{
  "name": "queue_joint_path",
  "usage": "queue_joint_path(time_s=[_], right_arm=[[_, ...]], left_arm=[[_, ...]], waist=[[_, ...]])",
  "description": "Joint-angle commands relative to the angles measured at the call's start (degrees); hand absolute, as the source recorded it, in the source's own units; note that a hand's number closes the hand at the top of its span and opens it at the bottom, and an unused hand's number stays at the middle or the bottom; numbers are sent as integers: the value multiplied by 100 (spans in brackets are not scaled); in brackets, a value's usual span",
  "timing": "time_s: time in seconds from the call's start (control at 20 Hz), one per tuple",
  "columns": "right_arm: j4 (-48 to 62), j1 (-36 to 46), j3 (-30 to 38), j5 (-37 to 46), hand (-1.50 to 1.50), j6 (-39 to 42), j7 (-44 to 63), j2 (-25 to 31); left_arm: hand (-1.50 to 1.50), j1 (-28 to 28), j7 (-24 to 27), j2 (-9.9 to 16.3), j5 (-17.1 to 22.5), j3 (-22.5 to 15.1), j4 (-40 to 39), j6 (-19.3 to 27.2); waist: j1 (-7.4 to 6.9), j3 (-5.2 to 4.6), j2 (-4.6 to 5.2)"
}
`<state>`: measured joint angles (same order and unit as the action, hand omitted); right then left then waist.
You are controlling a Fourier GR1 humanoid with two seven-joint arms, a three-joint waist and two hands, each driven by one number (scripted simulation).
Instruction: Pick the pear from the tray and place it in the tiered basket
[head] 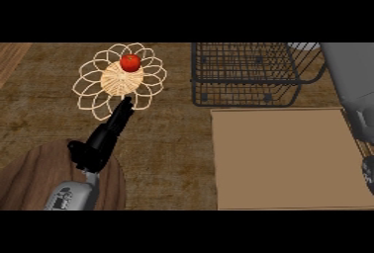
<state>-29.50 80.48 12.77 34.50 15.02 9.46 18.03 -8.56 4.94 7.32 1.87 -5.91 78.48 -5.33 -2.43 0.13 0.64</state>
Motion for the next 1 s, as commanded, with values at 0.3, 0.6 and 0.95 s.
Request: queue_joint_path(time_s=[0.3,0.6,0.95], right_arm=[[988,303,305,-235,150,-381,-334,-545],[1505,599,1061,-941,150,-276,875,-696],[1535,627,1552,-1485,-150,-240,1197,-465]], left_arm=[[0,177,148,-38,-160,-80,-90,-24],[0,218,252,-42,-90,56,-223,-9],[0,-1,-33,-10,1,155,-169,-79]], waist=[[-10,-17,23],[0,-21,9],[35,-16,13]])
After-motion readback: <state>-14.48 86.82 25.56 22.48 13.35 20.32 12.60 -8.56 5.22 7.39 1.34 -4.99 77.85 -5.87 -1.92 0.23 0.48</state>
